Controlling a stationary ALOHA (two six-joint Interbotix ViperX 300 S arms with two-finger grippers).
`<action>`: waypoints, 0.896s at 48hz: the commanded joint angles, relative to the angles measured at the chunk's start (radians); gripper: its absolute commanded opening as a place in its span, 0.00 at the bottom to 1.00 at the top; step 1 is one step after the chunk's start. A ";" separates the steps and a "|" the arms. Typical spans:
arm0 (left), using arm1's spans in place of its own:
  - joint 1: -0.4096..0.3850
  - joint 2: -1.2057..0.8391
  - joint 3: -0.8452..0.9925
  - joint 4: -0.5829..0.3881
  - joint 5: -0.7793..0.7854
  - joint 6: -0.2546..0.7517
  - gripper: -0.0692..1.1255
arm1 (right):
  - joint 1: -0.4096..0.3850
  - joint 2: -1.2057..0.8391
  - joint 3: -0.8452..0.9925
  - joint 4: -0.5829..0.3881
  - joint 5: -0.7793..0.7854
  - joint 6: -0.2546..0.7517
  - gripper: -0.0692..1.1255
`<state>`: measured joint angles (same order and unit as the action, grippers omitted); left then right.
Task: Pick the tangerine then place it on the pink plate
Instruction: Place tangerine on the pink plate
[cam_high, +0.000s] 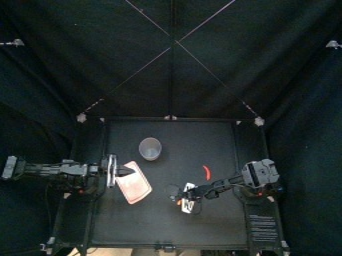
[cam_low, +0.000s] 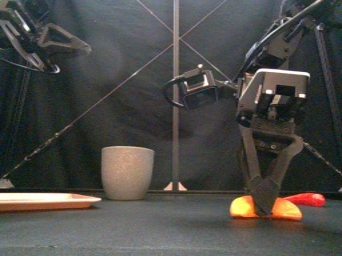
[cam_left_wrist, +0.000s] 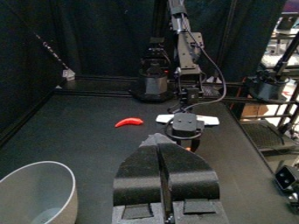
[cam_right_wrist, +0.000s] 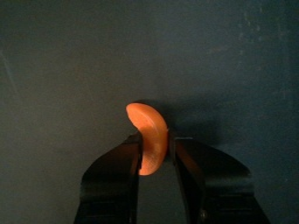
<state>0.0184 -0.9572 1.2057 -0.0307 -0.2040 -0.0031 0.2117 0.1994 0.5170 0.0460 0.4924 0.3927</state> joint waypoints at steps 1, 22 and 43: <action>0.000 0.003 -0.014 -0.002 -0.006 0.002 0.15 | 0.005 -0.029 -0.020 0.000 -0.002 0.000 0.56; 0.006 0.002 -0.014 -0.002 -0.009 0.003 0.15 | -0.017 0.011 -0.311 -0.156 -0.005 -0.018 0.56; 0.017 0.002 0.000 -0.002 -0.009 -0.002 0.15 | -0.138 0.299 -0.706 -0.327 -0.032 -0.018 0.56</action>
<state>0.0322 -0.9587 1.2164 -0.0307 -0.2040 -0.0031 0.0798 0.5047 -0.1166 -0.2700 0.4633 0.3774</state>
